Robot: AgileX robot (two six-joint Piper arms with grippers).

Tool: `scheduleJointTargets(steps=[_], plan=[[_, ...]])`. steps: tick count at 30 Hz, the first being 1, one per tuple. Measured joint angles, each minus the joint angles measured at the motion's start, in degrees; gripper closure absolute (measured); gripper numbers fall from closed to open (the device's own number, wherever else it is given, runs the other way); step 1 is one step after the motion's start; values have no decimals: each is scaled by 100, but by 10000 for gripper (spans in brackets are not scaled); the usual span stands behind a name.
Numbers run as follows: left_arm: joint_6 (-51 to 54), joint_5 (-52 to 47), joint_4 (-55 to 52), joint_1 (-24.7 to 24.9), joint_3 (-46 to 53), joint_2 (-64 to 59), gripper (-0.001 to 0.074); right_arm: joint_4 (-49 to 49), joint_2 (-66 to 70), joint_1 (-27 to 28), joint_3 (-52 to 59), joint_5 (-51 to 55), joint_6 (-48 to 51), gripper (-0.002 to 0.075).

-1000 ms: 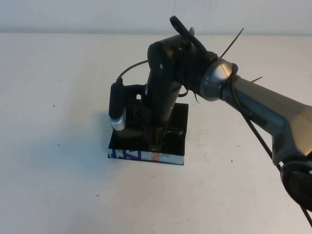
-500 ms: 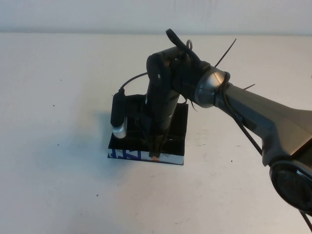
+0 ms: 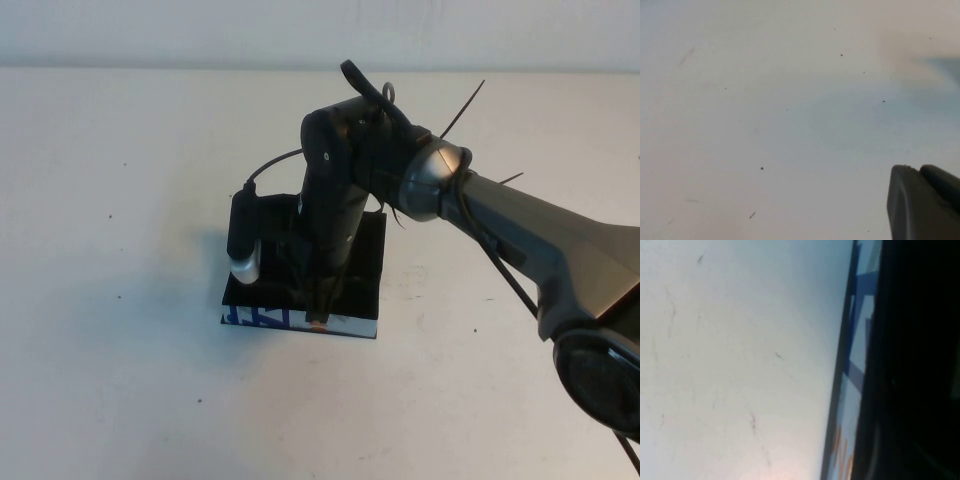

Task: Return glasses to glasses case
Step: Place the glasses in the glasses case

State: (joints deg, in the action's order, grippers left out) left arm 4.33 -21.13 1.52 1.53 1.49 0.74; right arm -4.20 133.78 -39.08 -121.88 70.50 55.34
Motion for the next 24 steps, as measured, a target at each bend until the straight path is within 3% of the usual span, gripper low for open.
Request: scheduleJointTargets(steps=[4,7,18,24], plan=[[0,0,0,0,0,0,736,-9,0,0,0,-13,0,443],[0,0,0,0,0,0,736,-9,0,0,0,-13,0,398],[0,0,0,0,0,0,736,46,-405,0,-10,-13,-105,380],[0,0,0,0,0,0,736,322,-959,0,-10,11,-1010,394]])
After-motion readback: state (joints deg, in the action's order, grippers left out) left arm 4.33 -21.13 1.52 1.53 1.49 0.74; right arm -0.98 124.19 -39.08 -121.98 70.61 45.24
